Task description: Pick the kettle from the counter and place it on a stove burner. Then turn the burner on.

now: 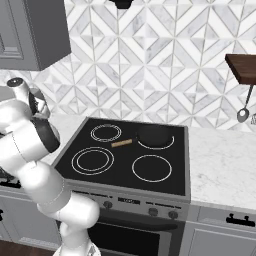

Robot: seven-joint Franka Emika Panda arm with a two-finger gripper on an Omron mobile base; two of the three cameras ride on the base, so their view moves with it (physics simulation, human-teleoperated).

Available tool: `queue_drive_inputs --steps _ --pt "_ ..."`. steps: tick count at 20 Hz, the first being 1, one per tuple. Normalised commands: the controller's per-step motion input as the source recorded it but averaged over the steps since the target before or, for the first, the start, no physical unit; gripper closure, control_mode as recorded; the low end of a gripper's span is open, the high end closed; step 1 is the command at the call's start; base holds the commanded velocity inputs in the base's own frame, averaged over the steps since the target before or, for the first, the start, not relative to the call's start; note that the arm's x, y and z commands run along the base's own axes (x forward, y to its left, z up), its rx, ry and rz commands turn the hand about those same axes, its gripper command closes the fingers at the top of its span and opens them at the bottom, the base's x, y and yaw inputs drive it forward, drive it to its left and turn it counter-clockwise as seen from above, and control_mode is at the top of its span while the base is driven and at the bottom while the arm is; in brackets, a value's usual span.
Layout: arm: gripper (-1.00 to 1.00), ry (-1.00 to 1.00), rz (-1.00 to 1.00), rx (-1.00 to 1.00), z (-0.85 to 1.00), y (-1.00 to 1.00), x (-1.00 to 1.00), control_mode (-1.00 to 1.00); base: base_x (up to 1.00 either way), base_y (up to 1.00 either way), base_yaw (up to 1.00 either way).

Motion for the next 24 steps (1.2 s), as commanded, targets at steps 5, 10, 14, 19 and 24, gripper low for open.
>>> queue_drive_inputs --steps 5,10,14,19,24 --pt "-1.0 0.15 0.0 -0.02 -0.31 0.01 0.0 -1.0 0.0 0.0 0.0" --pt "-1.0 0.09 0.0 -0.03 -0.43 -0.08 0.0 -1.0 0.0 0.0 0.0" --pt "-1.0 0.03 -0.01 0.0 -0.34 -0.03 0.08 -1.0 0.0 0.0 0.0" --pt "-1.0 0.0 0.0 0.0 -0.3 0.0 0.21 -1.0 0.0 0.0 0.0" --pt "-1.0 0.0 0.0 0.0 -0.23 0.0 0.33 -1.0 0.0 0.0 0.0"
